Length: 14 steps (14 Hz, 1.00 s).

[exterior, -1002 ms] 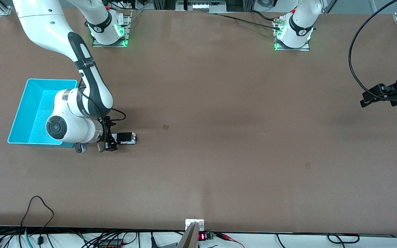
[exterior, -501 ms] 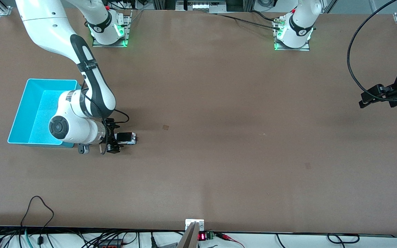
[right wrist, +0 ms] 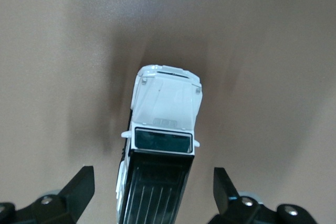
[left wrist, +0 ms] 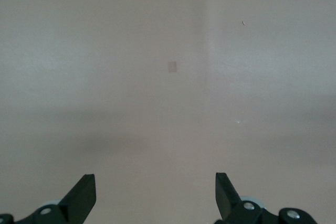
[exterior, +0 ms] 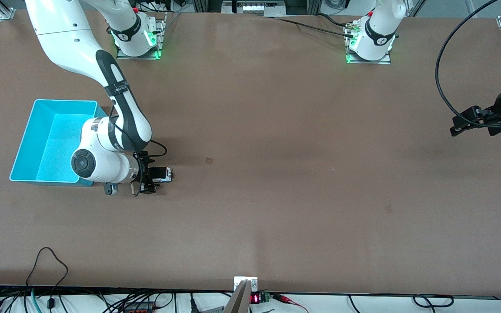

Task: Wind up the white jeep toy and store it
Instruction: 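Lower the right gripper and close it on the jeep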

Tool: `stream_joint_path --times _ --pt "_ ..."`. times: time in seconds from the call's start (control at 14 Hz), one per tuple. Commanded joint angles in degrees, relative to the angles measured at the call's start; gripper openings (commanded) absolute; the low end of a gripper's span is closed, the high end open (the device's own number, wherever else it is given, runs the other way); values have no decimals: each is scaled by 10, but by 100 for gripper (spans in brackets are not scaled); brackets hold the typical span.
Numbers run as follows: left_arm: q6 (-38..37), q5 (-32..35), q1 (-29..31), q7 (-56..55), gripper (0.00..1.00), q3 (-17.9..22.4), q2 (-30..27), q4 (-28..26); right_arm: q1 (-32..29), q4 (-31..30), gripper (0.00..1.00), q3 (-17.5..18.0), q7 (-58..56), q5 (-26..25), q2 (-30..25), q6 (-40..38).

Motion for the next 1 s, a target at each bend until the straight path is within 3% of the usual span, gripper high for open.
stream_joint_path --times 0.0,0.79,0.93 --pt "1 -7 -1 4 100 2 -3 -1 7 11 100 -6 -5 13 13 1" --pt "5 -7 -2 5 100 1 -3 -1 15 10 100 -6 -6 7 27 20" --pt "16 -7 -2 5 100 1 -3 -2 15 11 80 -6 -26 4 27 20"
